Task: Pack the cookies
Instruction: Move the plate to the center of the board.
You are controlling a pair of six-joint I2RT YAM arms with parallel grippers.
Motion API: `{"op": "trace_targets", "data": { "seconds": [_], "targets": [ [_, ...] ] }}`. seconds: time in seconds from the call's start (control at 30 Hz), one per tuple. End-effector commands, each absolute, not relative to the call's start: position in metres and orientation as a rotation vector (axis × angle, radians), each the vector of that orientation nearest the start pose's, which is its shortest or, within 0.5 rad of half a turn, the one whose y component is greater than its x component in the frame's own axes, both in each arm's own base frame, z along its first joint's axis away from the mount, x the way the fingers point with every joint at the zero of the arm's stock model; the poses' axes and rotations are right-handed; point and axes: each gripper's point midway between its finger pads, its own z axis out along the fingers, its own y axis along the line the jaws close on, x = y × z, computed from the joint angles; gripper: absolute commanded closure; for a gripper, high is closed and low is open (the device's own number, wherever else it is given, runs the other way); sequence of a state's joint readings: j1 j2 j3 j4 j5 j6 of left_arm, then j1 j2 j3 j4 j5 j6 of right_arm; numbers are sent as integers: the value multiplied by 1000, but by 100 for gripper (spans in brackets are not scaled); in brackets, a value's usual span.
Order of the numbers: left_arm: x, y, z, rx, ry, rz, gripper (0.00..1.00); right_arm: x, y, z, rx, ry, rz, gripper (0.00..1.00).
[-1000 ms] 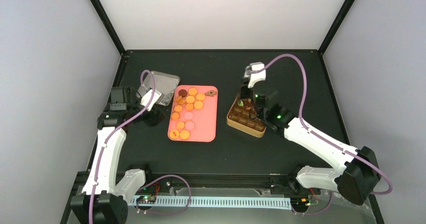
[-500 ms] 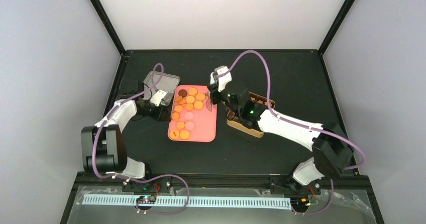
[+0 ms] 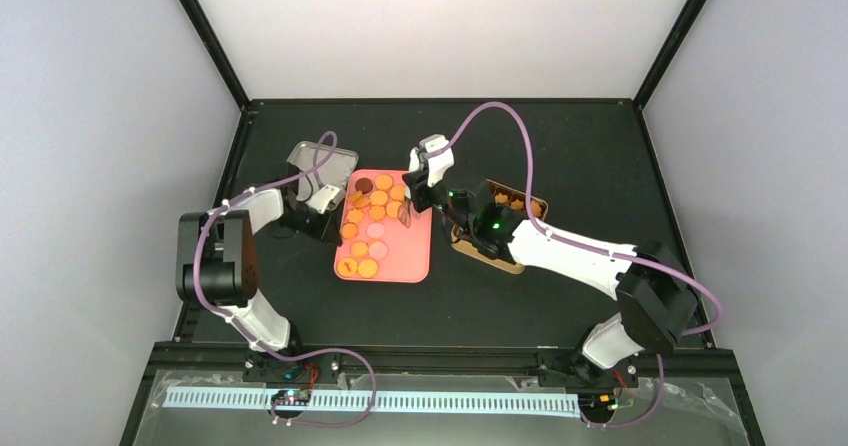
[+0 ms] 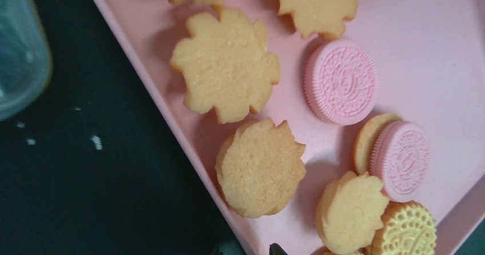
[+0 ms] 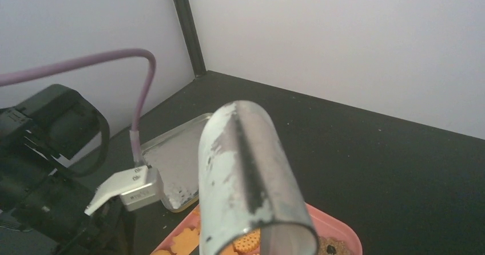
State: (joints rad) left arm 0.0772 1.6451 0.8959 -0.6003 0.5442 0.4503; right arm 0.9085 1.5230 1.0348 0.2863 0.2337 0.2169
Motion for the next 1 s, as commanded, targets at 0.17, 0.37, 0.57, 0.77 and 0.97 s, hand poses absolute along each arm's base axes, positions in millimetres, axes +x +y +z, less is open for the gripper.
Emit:
{"op": "trace_targets", "data": {
  "seconds": [0.17,0.37,0.57,0.77,0.97],
  "targets": [
    [314,-71,21,742,2679,-545,88,324,343,288,-372,1688,631,72],
    [293,-95,28,941,2630,-527,97,316,332,286,-355,1693,633,71],
    [284,-99,33,968,2649,-506,98,312,323,279,-341,1709,628,70],
    [274,-102,43,940,2665,-550,91,308,331,267,-372,1737,665,66],
    [264,-113,63,967,2634,-663,71,306,354,270,-427,1724,679,64]
  ]
}}
